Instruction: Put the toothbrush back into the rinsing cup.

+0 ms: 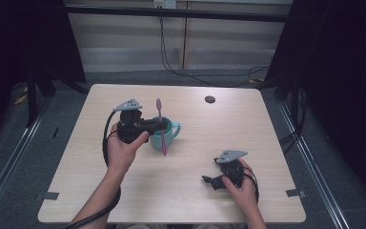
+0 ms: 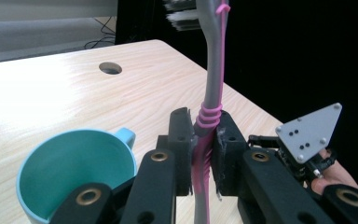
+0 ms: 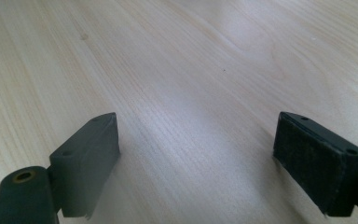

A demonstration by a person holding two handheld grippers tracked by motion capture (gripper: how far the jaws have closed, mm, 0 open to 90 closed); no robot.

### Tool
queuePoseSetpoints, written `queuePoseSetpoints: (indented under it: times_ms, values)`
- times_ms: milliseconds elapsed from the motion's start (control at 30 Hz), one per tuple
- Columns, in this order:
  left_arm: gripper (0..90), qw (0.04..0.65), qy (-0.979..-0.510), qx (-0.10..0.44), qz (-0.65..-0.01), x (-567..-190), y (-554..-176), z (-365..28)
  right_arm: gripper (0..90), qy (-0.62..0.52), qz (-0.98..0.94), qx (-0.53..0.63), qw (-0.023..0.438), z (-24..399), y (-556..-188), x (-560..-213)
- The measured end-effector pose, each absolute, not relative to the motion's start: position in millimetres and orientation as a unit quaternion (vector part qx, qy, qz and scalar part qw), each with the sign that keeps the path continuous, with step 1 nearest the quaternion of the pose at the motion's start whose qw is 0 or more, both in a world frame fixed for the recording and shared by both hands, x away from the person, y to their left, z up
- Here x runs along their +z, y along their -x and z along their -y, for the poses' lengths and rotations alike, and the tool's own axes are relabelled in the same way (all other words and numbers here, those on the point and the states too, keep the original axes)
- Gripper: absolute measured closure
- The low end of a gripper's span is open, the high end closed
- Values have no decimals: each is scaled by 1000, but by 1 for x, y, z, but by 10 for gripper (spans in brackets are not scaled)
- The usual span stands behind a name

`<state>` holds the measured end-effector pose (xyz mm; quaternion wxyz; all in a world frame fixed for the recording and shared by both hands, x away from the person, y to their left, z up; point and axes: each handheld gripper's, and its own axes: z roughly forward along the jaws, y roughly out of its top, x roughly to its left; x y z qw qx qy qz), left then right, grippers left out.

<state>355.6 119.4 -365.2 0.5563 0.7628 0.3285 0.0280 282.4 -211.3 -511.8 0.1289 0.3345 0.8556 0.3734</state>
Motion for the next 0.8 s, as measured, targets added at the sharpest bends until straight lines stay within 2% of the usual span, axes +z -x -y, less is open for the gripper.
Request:
queuePoseSetpoints:
  times_ms: [800]
  values:
    - [803,555,-755,52,-344,-349,-381,-120,138,-334,-856,373,129,211,-282,-512]
